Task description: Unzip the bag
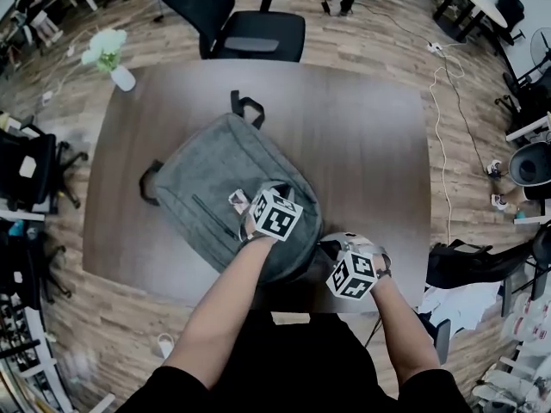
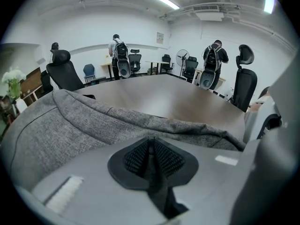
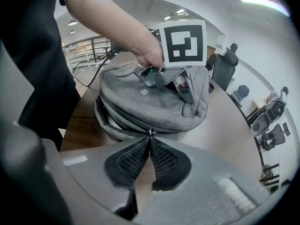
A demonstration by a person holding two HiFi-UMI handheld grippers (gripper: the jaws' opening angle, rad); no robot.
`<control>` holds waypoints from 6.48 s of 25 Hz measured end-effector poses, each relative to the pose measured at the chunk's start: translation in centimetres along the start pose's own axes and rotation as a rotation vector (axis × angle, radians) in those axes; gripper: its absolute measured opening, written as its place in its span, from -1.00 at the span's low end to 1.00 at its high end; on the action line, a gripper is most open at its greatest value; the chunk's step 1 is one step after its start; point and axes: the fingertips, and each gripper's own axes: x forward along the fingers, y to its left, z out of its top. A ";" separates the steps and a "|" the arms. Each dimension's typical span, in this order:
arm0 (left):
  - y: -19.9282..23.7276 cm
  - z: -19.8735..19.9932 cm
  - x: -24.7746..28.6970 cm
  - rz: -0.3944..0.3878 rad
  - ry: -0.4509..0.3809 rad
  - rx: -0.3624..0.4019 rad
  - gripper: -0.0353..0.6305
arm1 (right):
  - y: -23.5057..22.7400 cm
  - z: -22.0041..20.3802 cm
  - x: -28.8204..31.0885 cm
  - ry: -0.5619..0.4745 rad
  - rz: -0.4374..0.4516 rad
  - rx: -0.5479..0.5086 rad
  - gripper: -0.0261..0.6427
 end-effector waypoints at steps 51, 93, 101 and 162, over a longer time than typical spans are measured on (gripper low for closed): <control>-8.0 -4.5 -2.5 -0.349 0.050 0.392 -0.25 | -0.6 -3.3 -1.0 -0.006 -0.084 0.153 -0.89; -8.5 -0.9 -3.3 -0.443 0.031 0.456 -0.06 | 2.7 -1.6 0.5 -0.076 -0.164 0.351 -0.89; -5.7 -6.9 -5.7 -0.562 0.120 0.659 -0.11 | 2.6 -1.6 0.6 -0.078 -0.160 0.344 -0.89; -1.7 0.1 -14.7 -0.139 -0.429 0.010 -0.84 | -2.5 4.7 -8.8 -0.464 -0.410 0.668 -0.91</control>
